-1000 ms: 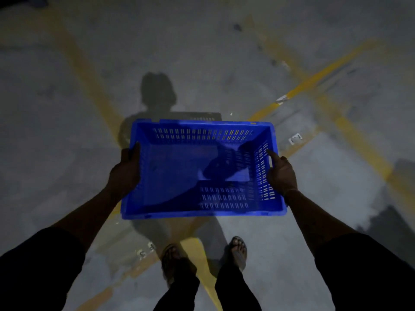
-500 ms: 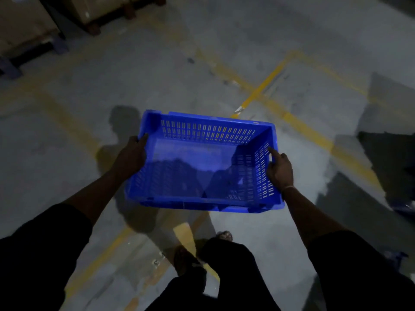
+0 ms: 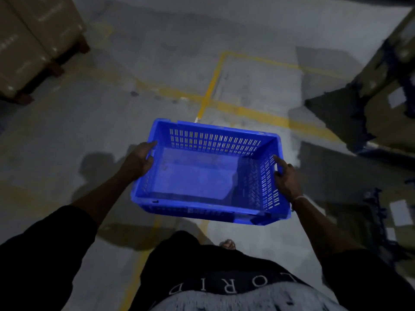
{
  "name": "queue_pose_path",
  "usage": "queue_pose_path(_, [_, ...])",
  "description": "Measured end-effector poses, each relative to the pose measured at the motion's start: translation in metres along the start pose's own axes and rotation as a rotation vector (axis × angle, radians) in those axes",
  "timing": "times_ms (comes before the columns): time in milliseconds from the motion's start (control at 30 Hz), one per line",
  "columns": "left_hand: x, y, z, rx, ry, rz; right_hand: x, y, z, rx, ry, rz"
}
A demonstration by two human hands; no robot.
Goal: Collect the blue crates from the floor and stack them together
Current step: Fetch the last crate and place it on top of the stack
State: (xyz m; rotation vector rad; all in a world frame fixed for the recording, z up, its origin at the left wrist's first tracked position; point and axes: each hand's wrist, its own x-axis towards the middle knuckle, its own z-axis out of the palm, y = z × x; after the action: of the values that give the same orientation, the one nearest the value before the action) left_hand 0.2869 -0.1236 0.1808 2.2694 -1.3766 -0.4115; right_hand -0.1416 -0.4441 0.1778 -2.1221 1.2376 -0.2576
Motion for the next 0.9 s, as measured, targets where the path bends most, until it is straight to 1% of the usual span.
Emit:
queue_pose_path(100, [0.050,0.019,-0.002,-0.026,-0.076,-0.023,-0.011,0.015,-0.012,0.045,0.067,0.074])
queue_pose_path(167, [0.082,0.032,-0.003,-0.020,-0.095,0.016,-0.022,0.018,-0.016,0.086,0.118,0.142])
queue_pose_path(233, [0.116,0.041,-0.001,-0.025,-0.115,0.090,-0.032,0.021,-0.018,0.084,0.180,0.198])
queue_pose_path(367, [0.190,0.057,0.011,-0.030,-0.239,0.244,-0.055,0.024,-0.013,0.055,0.335,0.333])
queue_pose_path(500, [0.248,0.090,0.018,-0.028,-0.344,0.393,-0.095,0.004,-0.003,0.078,0.466,0.529])
queue_pose_path(600, [0.285,0.124,0.029,-0.009,-0.431,0.557,-0.131,-0.011,0.009,0.082,0.587,0.658])
queue_pose_path(733, [0.310,0.176,0.060,0.007,-0.552,0.739,-0.183,-0.025,0.033,0.091,0.726,0.842])
queue_pose_path(900, [0.307,0.250,0.107,0.025,-0.687,0.927,-0.254,-0.045,0.063,0.107,0.861,1.043])
